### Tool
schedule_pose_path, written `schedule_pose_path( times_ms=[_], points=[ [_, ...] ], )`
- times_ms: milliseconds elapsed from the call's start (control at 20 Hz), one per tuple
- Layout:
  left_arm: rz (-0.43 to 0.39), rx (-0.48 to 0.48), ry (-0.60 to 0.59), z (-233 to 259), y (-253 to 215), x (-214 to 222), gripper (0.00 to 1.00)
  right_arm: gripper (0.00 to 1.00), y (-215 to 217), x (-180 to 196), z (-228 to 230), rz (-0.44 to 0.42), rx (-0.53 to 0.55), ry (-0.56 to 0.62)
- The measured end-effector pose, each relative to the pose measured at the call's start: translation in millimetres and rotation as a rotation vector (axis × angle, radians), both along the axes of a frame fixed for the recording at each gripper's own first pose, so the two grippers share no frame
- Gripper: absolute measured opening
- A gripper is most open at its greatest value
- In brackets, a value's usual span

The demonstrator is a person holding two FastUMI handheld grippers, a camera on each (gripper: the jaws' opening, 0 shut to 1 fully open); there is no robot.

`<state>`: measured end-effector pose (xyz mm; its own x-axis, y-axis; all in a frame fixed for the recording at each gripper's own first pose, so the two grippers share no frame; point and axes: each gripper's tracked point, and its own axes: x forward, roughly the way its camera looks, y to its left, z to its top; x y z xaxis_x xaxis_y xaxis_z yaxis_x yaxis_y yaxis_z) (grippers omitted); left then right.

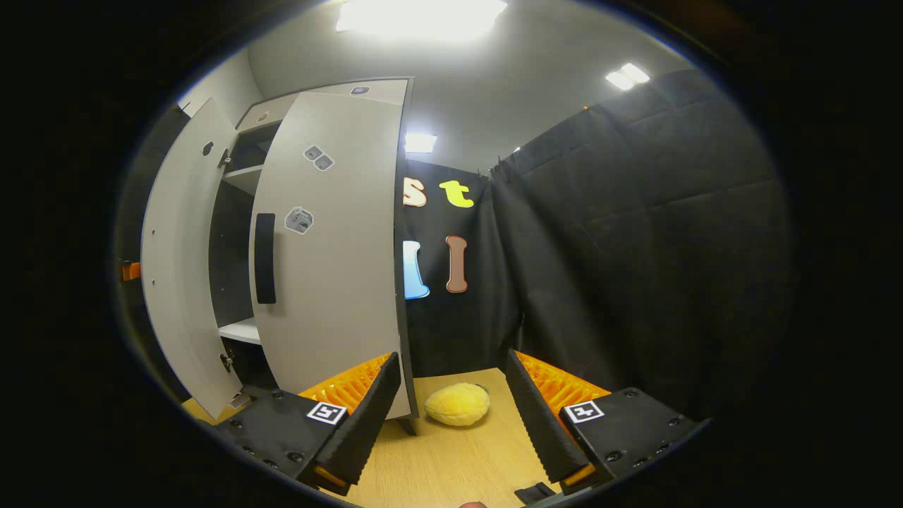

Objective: Grasp the bottle in the cabinet with the left hand and place it on the coaster, then close the right door with the right hand and the left door with the left hand.

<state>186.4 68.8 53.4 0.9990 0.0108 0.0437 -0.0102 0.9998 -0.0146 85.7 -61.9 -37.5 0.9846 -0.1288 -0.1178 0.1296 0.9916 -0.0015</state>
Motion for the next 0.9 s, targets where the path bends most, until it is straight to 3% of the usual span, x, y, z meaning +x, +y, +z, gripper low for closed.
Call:
schedule_pose_path(
  times_ms=[50, 100, 250, 300, 650, 750, 800, 900],
  points=[
    [-0.016, -0.001, -0.005, 2, -13, -1, 0.84, 0.96, 1, 1, -1, 0.010, 0.002, 0.004],
    [-0.028, -0.003, -0.010, 3, -22, -4, 0.91, 0.96, 3, 3, -1, 0.020, 0.002, 0.005],
    [-0.055, -0.003, -0.023, 8, -55, -3, 0.91, 0.96, 5, 4, 0, 0.042, -0.017, 0.007],
    [-0.055, -0.013, -0.024, 8, -64, -2, 0.84, 0.96, 4, 4, 0, 0.045, -0.027, 0.011],
    [-0.151, -0.063, -0.039, 7, -139, 20, 0.84, 0.96, -20, -13, -13, 0.021, -0.059, 0.064],
    [-0.179, -0.069, -0.034, 4, -163, 31, 0.84, 1.00, -28, -19, -15, 0.008, -0.058, 0.078],
    [-0.181, -0.067, -0.038, 4, -172, 35, 0.84, 0.92, -32, -22, -14, 0.001, -0.061, 0.078],
    [-0.176, -0.055, -0.045, 5, -180, 40, 0.84, 0.92, -39, -28, -13, -0.011, -0.065, 0.079]
  ],
)
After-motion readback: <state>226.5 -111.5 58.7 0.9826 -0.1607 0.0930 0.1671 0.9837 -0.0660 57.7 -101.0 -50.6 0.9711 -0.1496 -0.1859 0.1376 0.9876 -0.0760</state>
